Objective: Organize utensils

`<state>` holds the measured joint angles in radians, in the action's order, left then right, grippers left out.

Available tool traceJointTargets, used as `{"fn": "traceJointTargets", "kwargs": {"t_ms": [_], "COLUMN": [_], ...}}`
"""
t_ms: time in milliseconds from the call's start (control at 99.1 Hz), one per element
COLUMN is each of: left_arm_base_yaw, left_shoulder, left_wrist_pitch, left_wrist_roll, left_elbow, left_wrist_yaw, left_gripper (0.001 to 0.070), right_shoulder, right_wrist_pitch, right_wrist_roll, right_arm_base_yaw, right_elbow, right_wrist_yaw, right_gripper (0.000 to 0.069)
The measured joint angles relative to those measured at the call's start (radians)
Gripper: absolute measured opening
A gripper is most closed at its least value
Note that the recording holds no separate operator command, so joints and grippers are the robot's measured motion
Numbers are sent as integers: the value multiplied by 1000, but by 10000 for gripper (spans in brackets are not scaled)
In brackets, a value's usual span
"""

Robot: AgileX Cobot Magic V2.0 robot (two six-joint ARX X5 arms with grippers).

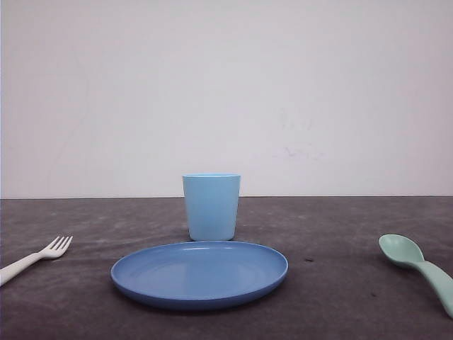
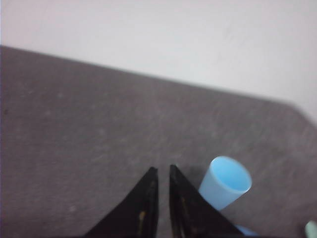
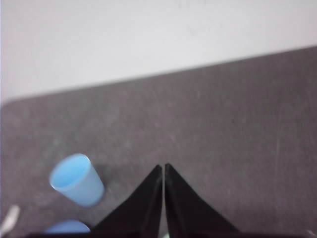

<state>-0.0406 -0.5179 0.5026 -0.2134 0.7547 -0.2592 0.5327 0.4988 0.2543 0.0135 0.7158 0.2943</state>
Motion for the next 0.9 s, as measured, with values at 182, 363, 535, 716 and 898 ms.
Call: {"fn": "traceJointTargets", "kwargs": {"t_ms": [182,363,535,716,898], "left_arm_base_yaw": [-29,-71,-76,-76,-76], "left_shoulder": [-180,-278,-322,-321,-321], "left_wrist_pitch": [22,67,70,91,108], "left_wrist_roll": [69,119,129,129,134], "left_elbow": [39,39,39,39,39], "left_wrist_yaw": [23,158,182,182,182], "left_gripper": [16,16,16,84,477], "right_shoulder": [185,328,387,389,389], "right_wrist_pitch": [77,93,106,115,124], "right_wrist_roll": [-82,-134,-150,-154,-154], "right_arm_base_yaw": [18,48,60,60,60], "right_elbow": [0,0,0,0,0], "right_wrist_yaw": [-63,-142,-171,-171,-172], "right_gripper": [9,9,9,128,478]}}
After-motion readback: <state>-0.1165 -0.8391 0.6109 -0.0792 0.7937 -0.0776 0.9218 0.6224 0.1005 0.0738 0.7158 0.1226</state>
